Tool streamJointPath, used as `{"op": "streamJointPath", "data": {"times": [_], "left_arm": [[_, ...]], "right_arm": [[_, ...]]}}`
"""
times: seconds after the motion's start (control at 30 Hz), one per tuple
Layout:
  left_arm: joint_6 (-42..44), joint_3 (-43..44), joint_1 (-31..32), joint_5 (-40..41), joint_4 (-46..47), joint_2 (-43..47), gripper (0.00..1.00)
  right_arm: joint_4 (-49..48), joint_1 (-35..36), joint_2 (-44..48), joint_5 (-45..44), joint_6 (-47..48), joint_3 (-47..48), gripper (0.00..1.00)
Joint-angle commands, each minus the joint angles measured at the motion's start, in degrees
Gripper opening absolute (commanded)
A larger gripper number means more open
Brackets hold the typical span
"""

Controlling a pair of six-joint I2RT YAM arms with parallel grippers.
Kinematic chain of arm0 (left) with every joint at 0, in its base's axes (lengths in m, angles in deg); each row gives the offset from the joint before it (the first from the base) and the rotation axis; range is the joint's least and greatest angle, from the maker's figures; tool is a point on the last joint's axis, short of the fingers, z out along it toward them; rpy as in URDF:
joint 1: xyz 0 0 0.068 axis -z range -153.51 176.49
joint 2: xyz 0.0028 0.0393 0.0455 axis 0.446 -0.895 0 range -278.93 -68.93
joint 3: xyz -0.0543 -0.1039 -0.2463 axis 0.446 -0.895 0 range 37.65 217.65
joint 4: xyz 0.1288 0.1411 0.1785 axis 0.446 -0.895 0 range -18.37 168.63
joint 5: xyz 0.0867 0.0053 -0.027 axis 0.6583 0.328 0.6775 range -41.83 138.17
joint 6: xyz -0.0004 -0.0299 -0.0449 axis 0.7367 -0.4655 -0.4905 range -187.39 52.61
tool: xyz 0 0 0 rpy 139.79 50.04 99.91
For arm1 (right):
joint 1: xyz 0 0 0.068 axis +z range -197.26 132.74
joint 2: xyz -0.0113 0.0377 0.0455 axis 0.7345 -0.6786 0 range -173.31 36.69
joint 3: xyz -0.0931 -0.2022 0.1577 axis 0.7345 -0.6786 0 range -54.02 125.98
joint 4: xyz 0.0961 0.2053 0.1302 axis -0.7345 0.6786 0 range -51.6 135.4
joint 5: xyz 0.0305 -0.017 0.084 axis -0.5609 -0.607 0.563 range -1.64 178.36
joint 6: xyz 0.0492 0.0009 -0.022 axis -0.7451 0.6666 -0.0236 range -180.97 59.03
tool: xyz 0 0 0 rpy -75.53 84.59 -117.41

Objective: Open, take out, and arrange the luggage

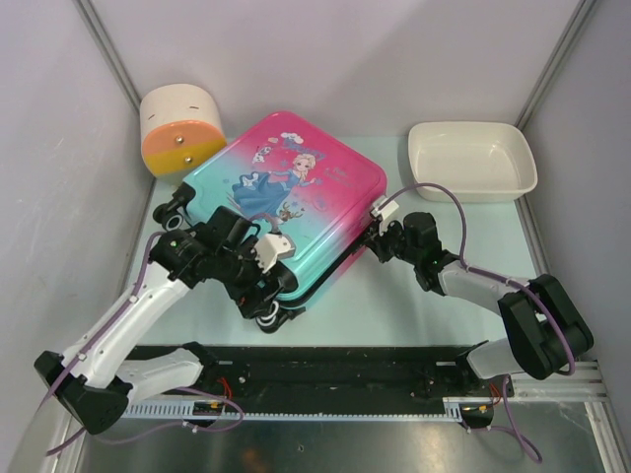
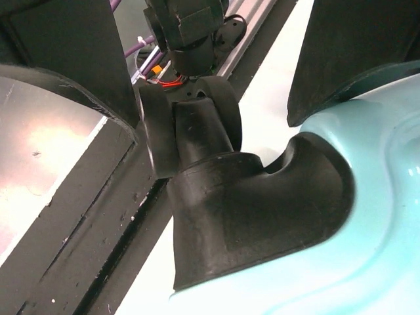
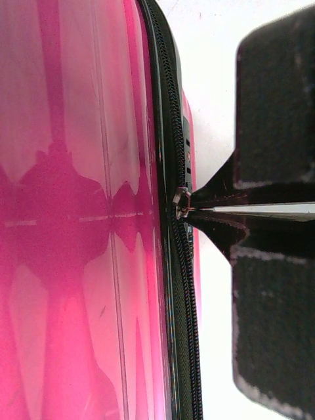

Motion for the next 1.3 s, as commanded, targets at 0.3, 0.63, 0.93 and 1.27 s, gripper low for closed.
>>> {"op": "streamJointPath", "data": {"times": [0.3, 0.63, 0.93, 1.27], "left_arm": [[0.91, -1.17, 5.89, 5.93, 5.74, -4.81, 0.93], [-0.06, -3.37, 4.13, 9.99, 6.97, -0.34, 0.86], [-6.83, -4.59, 4.13, 7.08, 15.22, 5.03, 0.82], [0.18, -6.44, 3.95, 17.44, 12.69, 1.60, 0.28]], "right_arm": [[-7.03, 1.70, -1.98, 2.74, 0.58, 0.66, 0.00], [-7.47, 1.18, -1.98, 1.07, 0.15, 0.66, 0.00], [-7.38, 1.18, -1.98, 0.10, 0.14, 0.66, 0.00], [-6.33, -1.02, -1.27, 0.63, 0.06, 0.66, 0.00]]}}
